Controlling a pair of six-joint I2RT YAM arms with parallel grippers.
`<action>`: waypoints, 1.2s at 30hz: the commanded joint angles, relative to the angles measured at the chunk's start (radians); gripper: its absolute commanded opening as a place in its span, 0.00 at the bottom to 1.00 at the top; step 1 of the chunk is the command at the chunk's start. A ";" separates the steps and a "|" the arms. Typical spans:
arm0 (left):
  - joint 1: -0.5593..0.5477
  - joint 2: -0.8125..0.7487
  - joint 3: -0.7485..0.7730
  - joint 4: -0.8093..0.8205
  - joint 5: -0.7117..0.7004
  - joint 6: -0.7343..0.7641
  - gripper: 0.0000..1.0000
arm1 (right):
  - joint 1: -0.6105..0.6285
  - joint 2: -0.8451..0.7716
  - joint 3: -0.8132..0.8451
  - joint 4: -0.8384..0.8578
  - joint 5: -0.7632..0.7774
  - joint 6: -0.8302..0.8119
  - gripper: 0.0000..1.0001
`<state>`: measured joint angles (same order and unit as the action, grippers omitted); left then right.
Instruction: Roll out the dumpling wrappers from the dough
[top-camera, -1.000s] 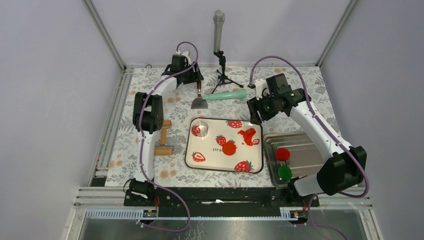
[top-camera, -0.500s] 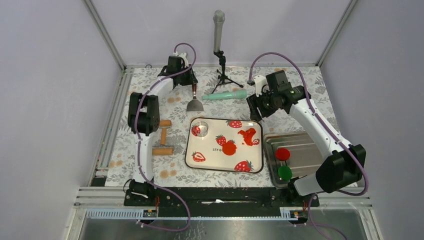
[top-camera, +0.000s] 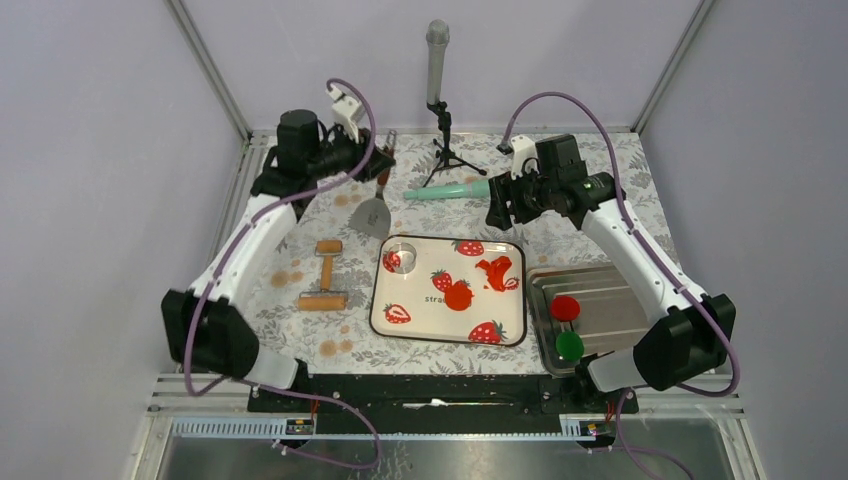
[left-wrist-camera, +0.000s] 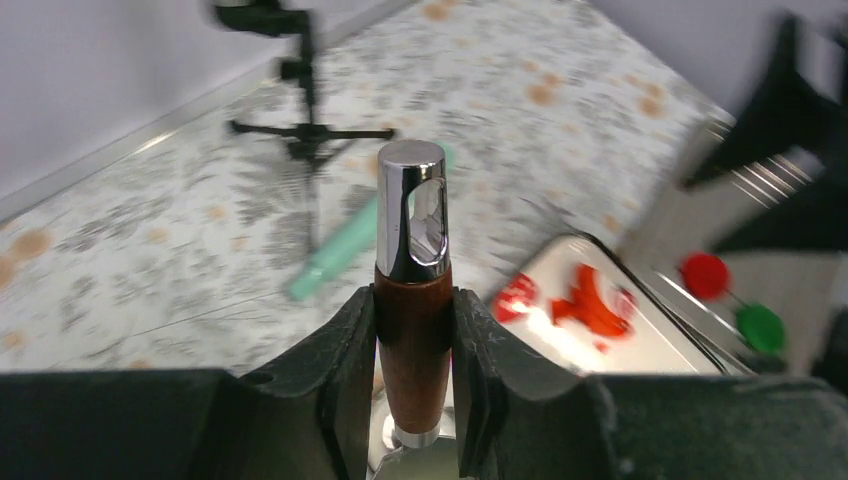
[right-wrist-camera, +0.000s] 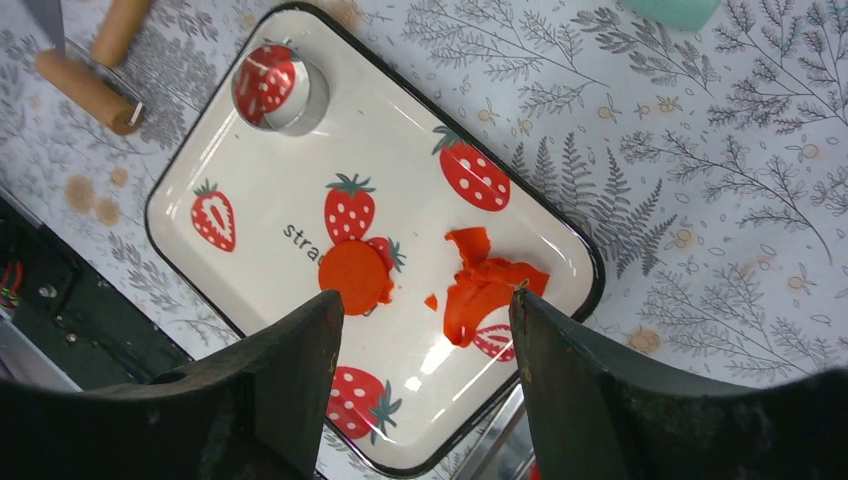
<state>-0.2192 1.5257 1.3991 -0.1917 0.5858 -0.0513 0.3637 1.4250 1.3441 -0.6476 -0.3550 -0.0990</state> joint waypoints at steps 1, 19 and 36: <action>-0.088 -0.136 -0.152 -0.125 0.205 0.147 0.00 | -0.005 -0.055 0.022 0.052 -0.068 0.081 0.70; -0.449 -0.069 -0.393 -0.075 0.264 0.495 0.00 | -0.006 -0.138 -0.159 0.015 -0.245 0.123 0.72; -0.482 0.113 -0.327 -0.036 0.298 0.583 0.00 | -0.022 0.003 -0.354 0.138 -0.529 0.236 0.76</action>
<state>-0.6926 1.6238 1.0225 -0.2836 0.8303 0.4969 0.3447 1.3743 0.9890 -0.5987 -0.7544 0.1074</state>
